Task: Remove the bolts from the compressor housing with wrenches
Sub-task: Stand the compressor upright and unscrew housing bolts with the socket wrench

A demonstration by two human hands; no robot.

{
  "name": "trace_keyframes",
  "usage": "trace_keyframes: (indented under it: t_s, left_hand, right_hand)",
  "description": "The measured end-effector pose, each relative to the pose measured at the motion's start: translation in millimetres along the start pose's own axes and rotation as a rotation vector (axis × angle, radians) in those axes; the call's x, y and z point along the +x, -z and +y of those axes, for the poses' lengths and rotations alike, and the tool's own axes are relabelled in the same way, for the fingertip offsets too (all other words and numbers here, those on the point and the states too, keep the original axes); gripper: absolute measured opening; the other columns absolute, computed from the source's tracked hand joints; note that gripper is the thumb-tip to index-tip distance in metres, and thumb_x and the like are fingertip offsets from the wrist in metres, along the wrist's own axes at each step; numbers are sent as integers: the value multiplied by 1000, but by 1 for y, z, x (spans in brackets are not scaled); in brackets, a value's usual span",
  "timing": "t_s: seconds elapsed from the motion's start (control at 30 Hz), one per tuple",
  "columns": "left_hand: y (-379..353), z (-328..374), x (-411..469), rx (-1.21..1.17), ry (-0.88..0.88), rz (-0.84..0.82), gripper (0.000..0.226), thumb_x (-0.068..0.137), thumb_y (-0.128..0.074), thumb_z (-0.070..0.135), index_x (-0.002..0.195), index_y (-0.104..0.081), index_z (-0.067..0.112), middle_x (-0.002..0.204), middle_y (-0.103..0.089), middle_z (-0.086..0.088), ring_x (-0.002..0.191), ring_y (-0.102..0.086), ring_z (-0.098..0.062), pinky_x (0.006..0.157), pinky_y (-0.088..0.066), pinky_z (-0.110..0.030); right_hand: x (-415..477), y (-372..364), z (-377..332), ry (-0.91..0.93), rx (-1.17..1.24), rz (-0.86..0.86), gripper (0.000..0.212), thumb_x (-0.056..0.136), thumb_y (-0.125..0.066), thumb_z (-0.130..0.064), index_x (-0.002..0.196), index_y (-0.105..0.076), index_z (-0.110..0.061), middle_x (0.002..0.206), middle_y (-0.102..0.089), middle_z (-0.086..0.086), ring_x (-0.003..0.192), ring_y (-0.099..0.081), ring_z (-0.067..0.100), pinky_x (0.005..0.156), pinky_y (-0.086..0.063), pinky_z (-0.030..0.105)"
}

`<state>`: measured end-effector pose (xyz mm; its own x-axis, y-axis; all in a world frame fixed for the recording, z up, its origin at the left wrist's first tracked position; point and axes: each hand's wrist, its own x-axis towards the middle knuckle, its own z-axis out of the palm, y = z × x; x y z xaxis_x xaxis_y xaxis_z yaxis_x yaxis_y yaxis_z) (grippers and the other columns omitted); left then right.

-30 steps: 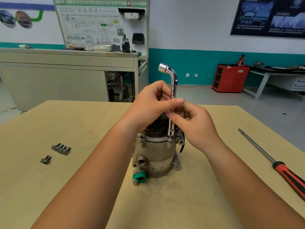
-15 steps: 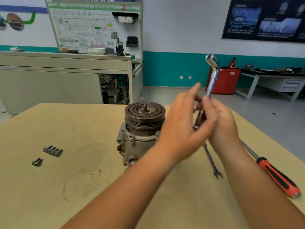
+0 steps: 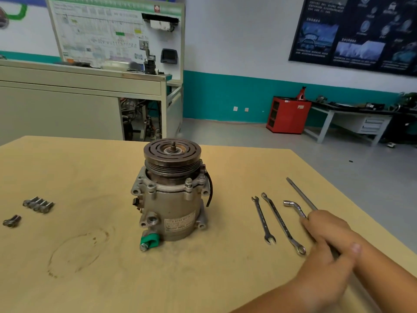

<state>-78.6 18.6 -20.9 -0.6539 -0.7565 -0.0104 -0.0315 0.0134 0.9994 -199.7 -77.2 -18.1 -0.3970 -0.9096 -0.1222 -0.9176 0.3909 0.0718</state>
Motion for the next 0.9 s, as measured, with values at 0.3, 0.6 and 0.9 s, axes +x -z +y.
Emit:
trace_keyframes:
  t_s: [0.3, 0.6, 0.9]
  left_hand:
    - [82, 0, -82, 86, -217, 303, 21, 88, -60, 25, 108, -59, 33, 126, -51, 11, 98, -51, 10, 74, -37, -4]
    - [151, 21, -134, 295, -461, 799, 69, 68, -54, 44, 135, -40, 36, 139, -29, 35, 79, -56, -9, 72, -42, -16]
    - [156, 33, -126, 256, -421, 752, 79, 65, -51, 55, 137, -23, 39, 133, -28, 29, 83, -53, 0, 73, -39, -9]
  right_hand:
    - [-18, 41, -48, 285, -187, 225, 33, 93, -36, -53, 93, -57, -26, 97, -61, -8, 88, -58, 14, 66, -42, 28]
    - [-123, 81, -173, 871, 1167, 256, 16, 74, -74, -25, 77, -63, -36, 70, -65, -16, 58, -58, 6, 58, -46, 12]
    - [-117, 80, -186, 833, 944, 333, 16, 76, -73, -20, 72, -63, -32, 65, -62, -14, 63, -55, -4, 58, -42, 7]
